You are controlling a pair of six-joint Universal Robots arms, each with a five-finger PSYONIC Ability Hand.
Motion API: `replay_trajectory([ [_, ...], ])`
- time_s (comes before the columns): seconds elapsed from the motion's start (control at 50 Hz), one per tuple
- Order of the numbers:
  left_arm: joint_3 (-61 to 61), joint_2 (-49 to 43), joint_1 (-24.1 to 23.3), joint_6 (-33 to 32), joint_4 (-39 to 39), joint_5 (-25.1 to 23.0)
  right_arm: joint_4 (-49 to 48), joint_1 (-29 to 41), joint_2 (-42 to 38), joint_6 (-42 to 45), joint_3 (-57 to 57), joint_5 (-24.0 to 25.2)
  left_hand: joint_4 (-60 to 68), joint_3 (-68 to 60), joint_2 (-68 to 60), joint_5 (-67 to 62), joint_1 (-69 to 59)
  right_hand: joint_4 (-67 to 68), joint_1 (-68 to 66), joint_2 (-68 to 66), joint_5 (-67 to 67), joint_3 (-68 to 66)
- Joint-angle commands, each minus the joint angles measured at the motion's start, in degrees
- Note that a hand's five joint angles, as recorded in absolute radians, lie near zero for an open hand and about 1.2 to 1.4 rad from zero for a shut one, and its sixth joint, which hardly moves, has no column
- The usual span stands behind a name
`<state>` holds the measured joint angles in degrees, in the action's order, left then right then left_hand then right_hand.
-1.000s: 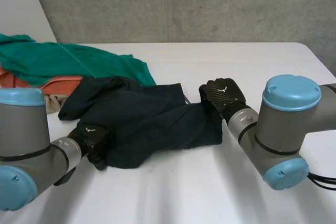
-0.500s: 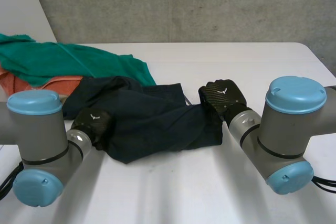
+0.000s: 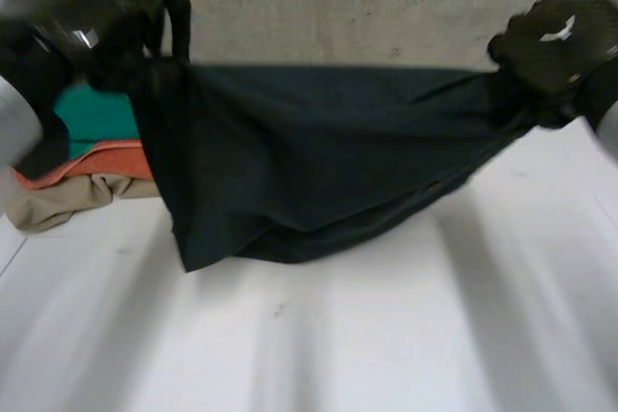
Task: Fold the laundry.
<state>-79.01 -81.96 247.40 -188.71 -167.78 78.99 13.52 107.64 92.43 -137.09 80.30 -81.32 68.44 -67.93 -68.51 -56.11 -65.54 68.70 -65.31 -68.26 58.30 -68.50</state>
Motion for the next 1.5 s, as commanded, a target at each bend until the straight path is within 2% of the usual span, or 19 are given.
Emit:
replay_trajectory([
  [0.02,9.1,-4.4,-1.4,1.4,6.5,1.5,9.8,-3.3,1.5,-1.1,-4.2,3.7,11.6,-12.1,-11.5,-13.9,-14.5,11.3,-14.7,-11.7,11.7,-11.5],
  [0.08,11.3,-9.1,-3.5,1.1,8.7,2.2,12.2,-4.5,0.1,-0.5,-4.3,6.3,11.6,-12.1,-11.5,-13.9,-14.5,11.3,-14.7,-11.7,11.7,-11.5],
  [0.18,13.8,-19.5,-5.0,0.5,9.4,4.6,12.1,-3.8,-5.4,-0.5,-4.4,7.8,11.6,-12.1,-11.5,-13.9,-14.5,11.3,-14.7,-11.7,11.7,-11.5],
  [0.28,21.7,-34.2,-4.8,-2.6,7.9,8.9,9.2,-3.3,-16.3,-1.6,-6.2,6.4,11.6,-12.1,-11.5,-13.9,-14.5,11.3,-14.7,-11.7,11.7,-11.5],
  [0.4,36.4,-42.0,-4.0,-5.7,5.6,11.1,-1.6,-1.0,-24.7,-6.3,-13.0,3.2,11.6,-12.1,-11.5,-13.9,-14.5,11.3,-14.7,-11.7,11.7,-11.5],
  [0.5,47.5,-41.5,-3.3,-5.6,-5.4,9.0,-15.0,-0.4,-25.4,-10.6,-19.7,-0.6,11.6,-12.1,-11.5,-13.9,-14.5,11.3,-14.7,-11.7,11.7,-11.5],
  [0.52,50.9,-40.1,-3.3,-5.3,-13.0,7.9,-20.0,-0.5,-24.8,-11.6,-21.2,-1.4,11.6,-12.1,-11.5,-13.9,-14.5,11.3,-14.7,-11.7,11.7,-11.5],
  [0.54,51.8,-39.6,-3.2,-5.2,-16.0,7.4,-25.8,-0.9,-23.8,-12.7,-22.5,-1.6,11.6,-12.1,-11.5,-13.9,-14.5,11.3,-14.7,-11.7,11.7,-11.5],
  [0.6,54.2,-38.1,-2.6,-4.4,-22.4,5.7,-33.4,-0.9,-21.9,-13.9,-23.3,-1.9,11.6,-12.1,-11.5,-13.9,-14.5,11.3,-14.7,-11.7,11.7,-11.5],
  [0.66,55.2,-37.7,-1.2,-2.6,-22.8,3.5,-36.3,-0.9,-21.1,-14.0,-23.1,-1.8,11.6,-12.1,-11.5,-13.9,-14.5,11.3,-14.7,-11.7,11.7,-11.5],
  [0.74,53.3,-37.1,0.2,1.6,-19.4,2.0,-36.6,-1.1,-20.6,-14.3,-22.0,-1.2,11.6,-12.1,-11.5,-13.9,-14.5,11.3,-14.7,-11.7,11.7,-11.5],
  [0.82,42.6,-34.7,0.7,4.7,-16.1,2.0,-36.4,-1.4,-20.8,-14.4,-18.3,1.7,11.6,-12.1,-11.5,-13.9,-14.5,11.3,-14.7,-11.7,11.7,-11.5],
  [0.98,14.9,-32.6,-0.7,2.3,-23.6,-0.2,-31.3,-2.2,-24.6,-11.5,-3.2,4.0,11.6,-12.1,-11.5,-13.9,-14.5,11.3,-14.7,-11.7,11.7,-11.5],
  [1.08,4.6,-33.6,-2.2,-0.3,-24.0,-0.9,-28.9,-2.8,-28.2,-8.1,4.0,4.1,11.6,-12.1,-11.5,-13.9,-14.5,11.3,-14.7,-11.7,11.7,-11.5],
  [1.16,-1.0,-32.5,-3.2,-1.8,-21.8,-1.5,-26.2,-3.2,-28.6,-3.3,9.2,3.8,11.6,-12.1,-11.5,-13.9,-14.5,11.3,-14.7,-11.7,11.7,-11.5],
  [1.24,-4.8,-28.7,-4.0,-2.8,-15.7,-3.3,-20.1,-4.9,-24.2,3.2,13.6,3.3,11.6,-12.1,-11.5,-13.9,-14.5,11.3,-14.7,-11.7,11.7,-11.5],
  [1.4,-13.6,-17.9,-4.7,-7.4,9.2,-7.0,8.2,-8.8,-8.8,12.9,19.5,4.2,11.6,-12.1,-11.5,-13.9,-14.5,11.3,-14.7,-11.7,11.7,-11.5],
  [1.42,-15.1,-16.5,-4.9,-8.8,15.3,-7.6,13.1,-9.7,-6.6,15.5,20.7,5.2,11.6,-12.1,-11.5,-13.9,-14.5,11.3,-14.7,-11.7,11.7,-11.5],
  [1.5,-17.1,-14.7,-5.1,-12.5,27.5,-8.7,21.3,-12.9,-3.4,24.6,23.9,8.7,11.6,-12.1,-11.5,-13.9,-14.5,11.3,-14.7,-11.7,11.7,-11.5],
])
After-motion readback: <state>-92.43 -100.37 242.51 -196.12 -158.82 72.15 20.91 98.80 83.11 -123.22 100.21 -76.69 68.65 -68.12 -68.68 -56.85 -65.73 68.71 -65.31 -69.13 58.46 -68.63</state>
